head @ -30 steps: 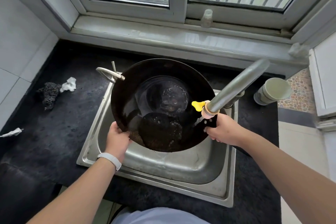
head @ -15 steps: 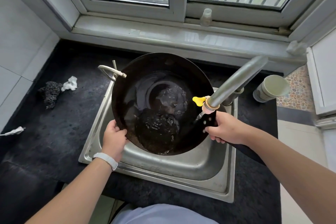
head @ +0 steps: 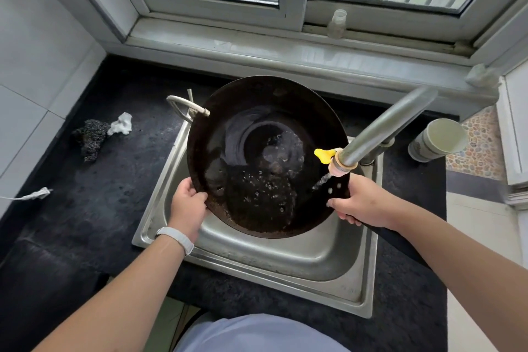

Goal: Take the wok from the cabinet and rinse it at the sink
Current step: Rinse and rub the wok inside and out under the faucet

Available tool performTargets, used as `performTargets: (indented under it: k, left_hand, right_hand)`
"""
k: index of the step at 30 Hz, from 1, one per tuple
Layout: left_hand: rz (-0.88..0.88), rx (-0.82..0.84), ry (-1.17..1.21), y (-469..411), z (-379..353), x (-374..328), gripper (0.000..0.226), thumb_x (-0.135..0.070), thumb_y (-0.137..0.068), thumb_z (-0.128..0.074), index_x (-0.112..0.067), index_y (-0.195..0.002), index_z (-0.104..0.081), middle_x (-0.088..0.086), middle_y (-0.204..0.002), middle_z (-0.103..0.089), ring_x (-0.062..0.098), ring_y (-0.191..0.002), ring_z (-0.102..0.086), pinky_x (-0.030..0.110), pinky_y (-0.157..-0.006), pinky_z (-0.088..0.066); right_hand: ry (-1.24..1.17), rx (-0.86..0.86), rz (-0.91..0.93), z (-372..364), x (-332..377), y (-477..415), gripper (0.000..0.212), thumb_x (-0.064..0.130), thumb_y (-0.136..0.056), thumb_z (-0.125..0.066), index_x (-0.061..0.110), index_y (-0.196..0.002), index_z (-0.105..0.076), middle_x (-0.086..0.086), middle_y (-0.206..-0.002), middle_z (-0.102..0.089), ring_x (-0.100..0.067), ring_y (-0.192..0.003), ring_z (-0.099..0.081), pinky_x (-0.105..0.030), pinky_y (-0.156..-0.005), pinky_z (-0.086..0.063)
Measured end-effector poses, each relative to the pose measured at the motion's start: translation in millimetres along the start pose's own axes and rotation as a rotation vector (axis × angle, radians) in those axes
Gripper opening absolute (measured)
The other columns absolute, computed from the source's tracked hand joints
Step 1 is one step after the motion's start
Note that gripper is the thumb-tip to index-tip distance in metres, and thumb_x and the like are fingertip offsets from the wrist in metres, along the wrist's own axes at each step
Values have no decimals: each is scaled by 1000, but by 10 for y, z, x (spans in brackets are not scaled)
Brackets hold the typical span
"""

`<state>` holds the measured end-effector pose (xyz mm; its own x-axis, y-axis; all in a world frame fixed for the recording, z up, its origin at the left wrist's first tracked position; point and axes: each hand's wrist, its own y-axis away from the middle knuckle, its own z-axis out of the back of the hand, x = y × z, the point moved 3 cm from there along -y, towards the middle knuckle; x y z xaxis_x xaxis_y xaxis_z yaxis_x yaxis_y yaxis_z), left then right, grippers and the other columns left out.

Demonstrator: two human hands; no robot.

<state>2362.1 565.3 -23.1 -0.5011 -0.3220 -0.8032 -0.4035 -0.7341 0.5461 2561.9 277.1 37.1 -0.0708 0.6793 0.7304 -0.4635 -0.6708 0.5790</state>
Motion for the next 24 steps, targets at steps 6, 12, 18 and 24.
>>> performTargets:
  k: [6,12,18,24]
  left_hand:
    - [11,20,61,-43,-104,9,39,9,-99,-47,-26,-104,-63,3,-104,-74,25,-103,-70,49,-93,-58]
    - [38,51,90,-124,-190,-3,36,7,-99,-48,-24,-107,-63,7,-110,-74,27,-106,-70,45,-88,-60]
    - [88,81,85,-56,-265,103,29,3,-103,-47,-21,-111,-62,5,-107,-74,24,-99,-71,33,-68,-61]
    - [152,83,49,10,-272,292,23,0,-103,-49,-18,-114,-60,8,-108,-70,24,-95,-68,36,-70,-59]
  right_hand:
    - [33,-61,-10,46,12,45,5,9,-91,-57,13,-93,-58,-1,-59,-63,-14,-51,-58,-26,-50,-49]
    - [58,-99,-3,70,53,127,10,9,-92,-53,18,-90,-56,-2,-62,-64,-12,-51,-58,-27,-52,-51]
    - [63,-107,-59,-11,74,312,15,9,-90,-53,24,-86,-52,-4,-63,-66,-16,-51,-60,-31,-53,-52]
    - [112,-109,-126,-198,106,523,15,12,-90,-52,25,-84,-51,-11,-70,-71,-15,-51,-59,-31,-52,-52]
